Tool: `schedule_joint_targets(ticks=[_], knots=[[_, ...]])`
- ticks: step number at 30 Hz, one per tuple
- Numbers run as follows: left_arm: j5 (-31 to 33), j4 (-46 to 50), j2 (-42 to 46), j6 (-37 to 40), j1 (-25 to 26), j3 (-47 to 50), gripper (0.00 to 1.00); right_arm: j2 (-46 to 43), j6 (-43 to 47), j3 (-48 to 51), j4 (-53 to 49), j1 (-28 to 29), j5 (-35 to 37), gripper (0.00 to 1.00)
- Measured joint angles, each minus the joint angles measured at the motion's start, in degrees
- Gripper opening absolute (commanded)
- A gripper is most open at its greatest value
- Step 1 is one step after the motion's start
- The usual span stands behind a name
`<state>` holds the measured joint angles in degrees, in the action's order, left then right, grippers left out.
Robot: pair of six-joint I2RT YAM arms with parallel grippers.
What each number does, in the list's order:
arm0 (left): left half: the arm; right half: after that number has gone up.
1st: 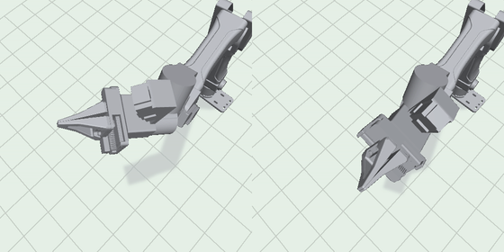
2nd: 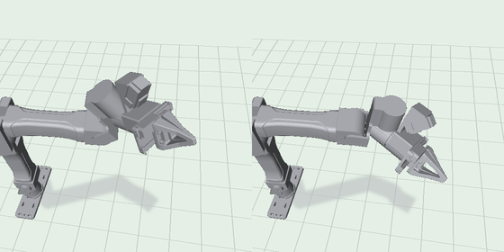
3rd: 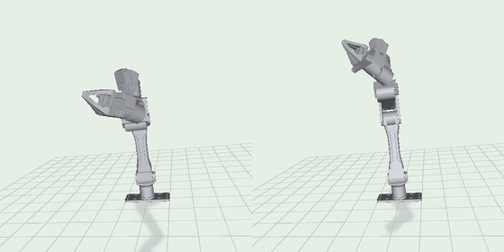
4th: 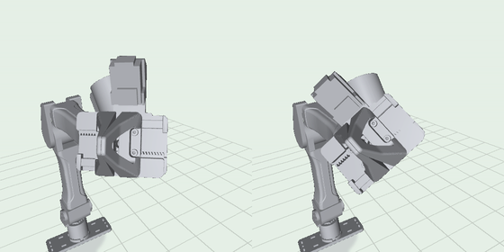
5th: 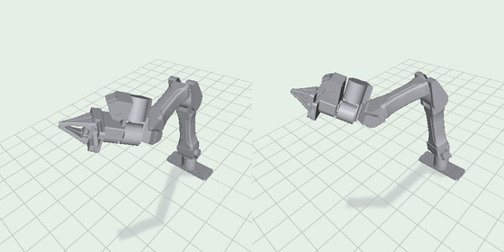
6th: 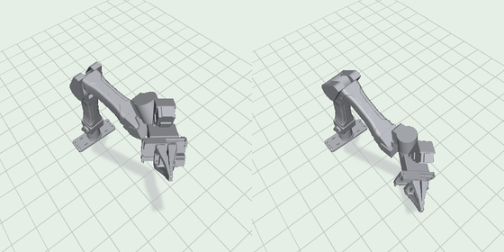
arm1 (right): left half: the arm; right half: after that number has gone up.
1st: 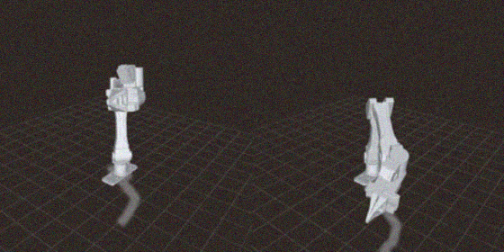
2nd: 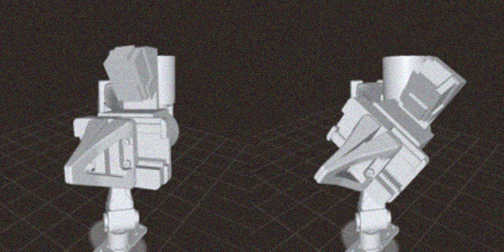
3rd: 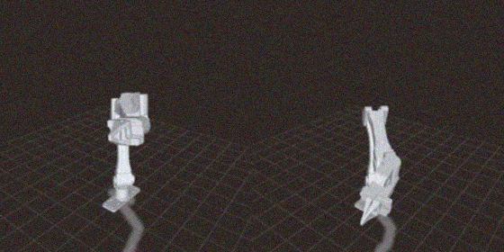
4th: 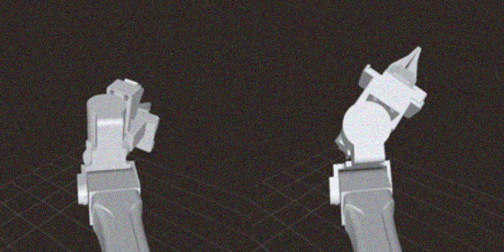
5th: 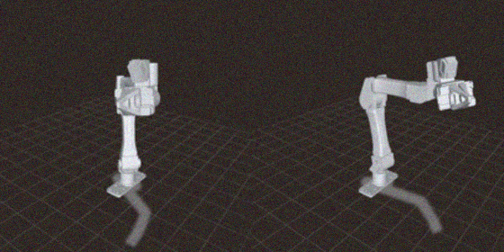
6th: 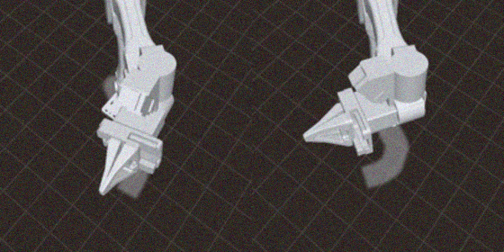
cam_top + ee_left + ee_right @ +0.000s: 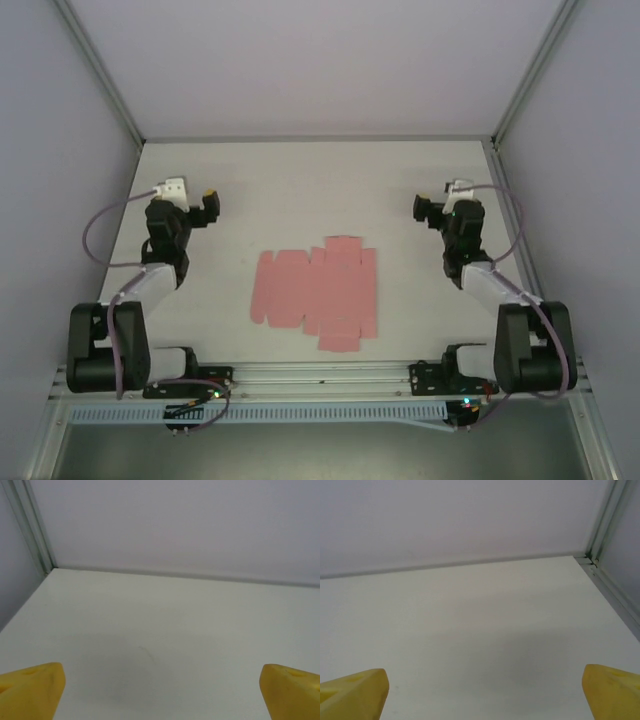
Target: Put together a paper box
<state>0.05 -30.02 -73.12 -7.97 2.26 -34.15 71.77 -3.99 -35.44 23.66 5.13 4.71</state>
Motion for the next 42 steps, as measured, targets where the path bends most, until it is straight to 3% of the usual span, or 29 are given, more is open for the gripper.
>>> schedule_joint_targets(ticks=[6,12,16,20,30,42], knots=[[-3.21,16.70,7.45,-9.51,11.30,-4.52,1.00,-3.82,-9.57,-17.92,-28.85,8.74,-1.11,0.92],[-6.34,28.92,11.15,-16.92,19.32,-5.46,1.00,-5.35,-18.60,-16.31,-41.03,20.26,-9.11,0.83],[-7.41,33.79,11.21,-20.28,20.70,-5.01,1.00,-3.76,-23.74,-11.93,-41.55,27.63,-15.21,0.79],[-8.61,35.74,10.97,-22.62,21.11,-2.84,1.00,2.14,-26.95,-9.29,-39.76,31.21,-18.51,0.76],[-10.40,36.33,6.47,-24.72,21.24,1.51,1.00,13.68,-29.14,-5.62,-36.22,31.32,-18.84,0.75],[-16.98,34.38,0.02,-25.16,21.33,3.08,1.00,14.99,-29.62,-2.93,-27.82,28.96,-18.64,0.74]])
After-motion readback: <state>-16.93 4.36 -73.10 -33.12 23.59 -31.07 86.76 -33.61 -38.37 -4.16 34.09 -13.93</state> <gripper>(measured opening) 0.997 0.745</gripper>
